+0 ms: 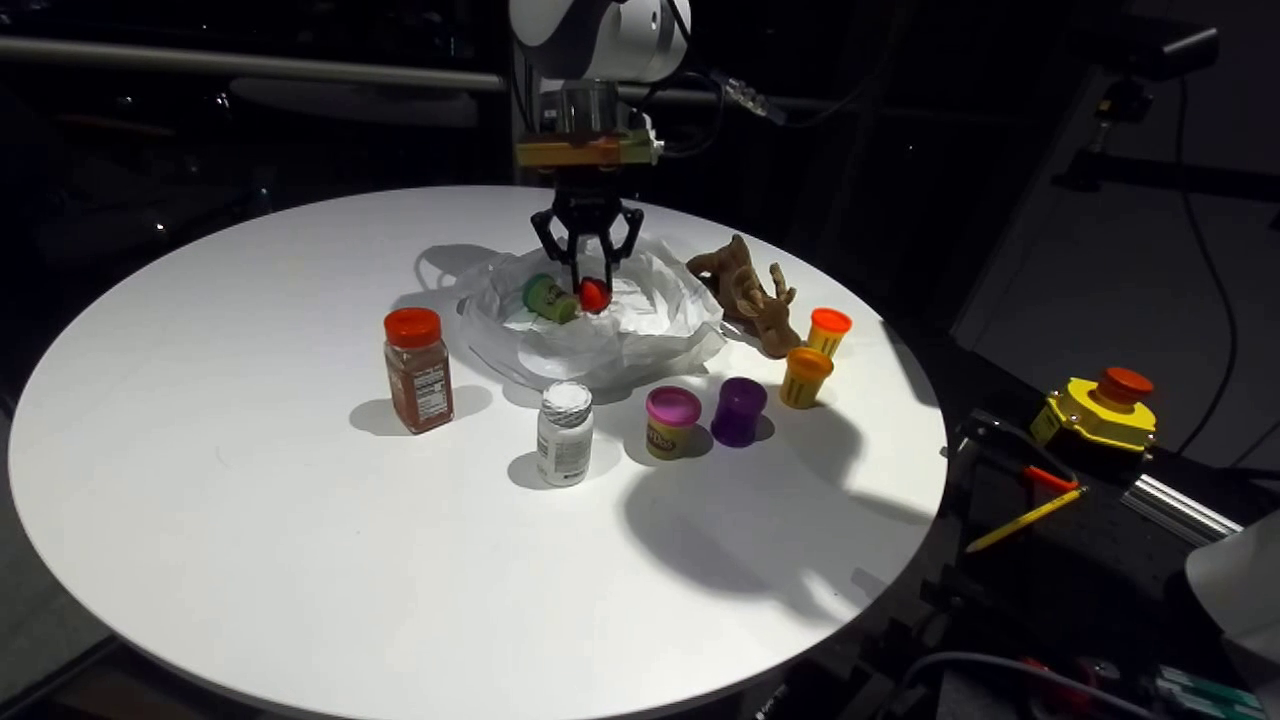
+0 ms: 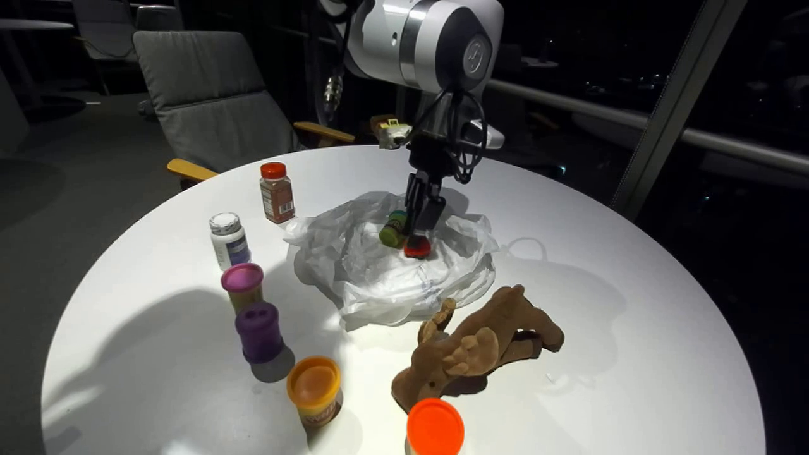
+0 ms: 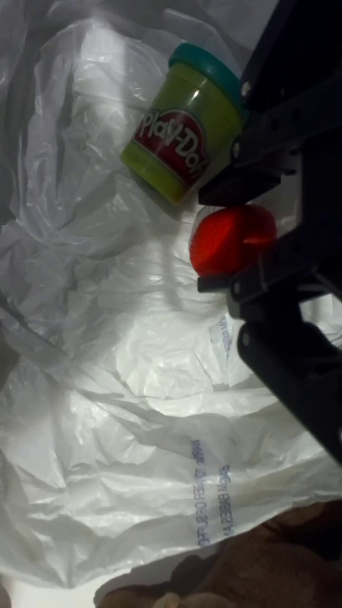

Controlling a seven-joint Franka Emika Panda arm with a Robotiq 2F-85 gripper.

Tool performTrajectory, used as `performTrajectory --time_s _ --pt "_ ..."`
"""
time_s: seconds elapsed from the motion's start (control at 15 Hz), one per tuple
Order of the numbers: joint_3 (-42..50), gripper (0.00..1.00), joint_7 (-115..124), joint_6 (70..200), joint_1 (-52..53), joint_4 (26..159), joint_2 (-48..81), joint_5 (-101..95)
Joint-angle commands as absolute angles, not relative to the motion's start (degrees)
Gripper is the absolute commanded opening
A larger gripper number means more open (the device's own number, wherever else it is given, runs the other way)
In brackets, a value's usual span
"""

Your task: Pick up the object from the plastic and put them on the table

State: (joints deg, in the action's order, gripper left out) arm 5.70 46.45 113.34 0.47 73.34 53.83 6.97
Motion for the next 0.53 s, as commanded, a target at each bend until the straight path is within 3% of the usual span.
performTrajectory --time_s 0.0,0.47 --pt "6.1 0.15 46.9 110.7 0.3 69.0 56.4 7.1" --pt "6.0 0.15 46.7 116.0 1.2 75.0 50.8 7.2"
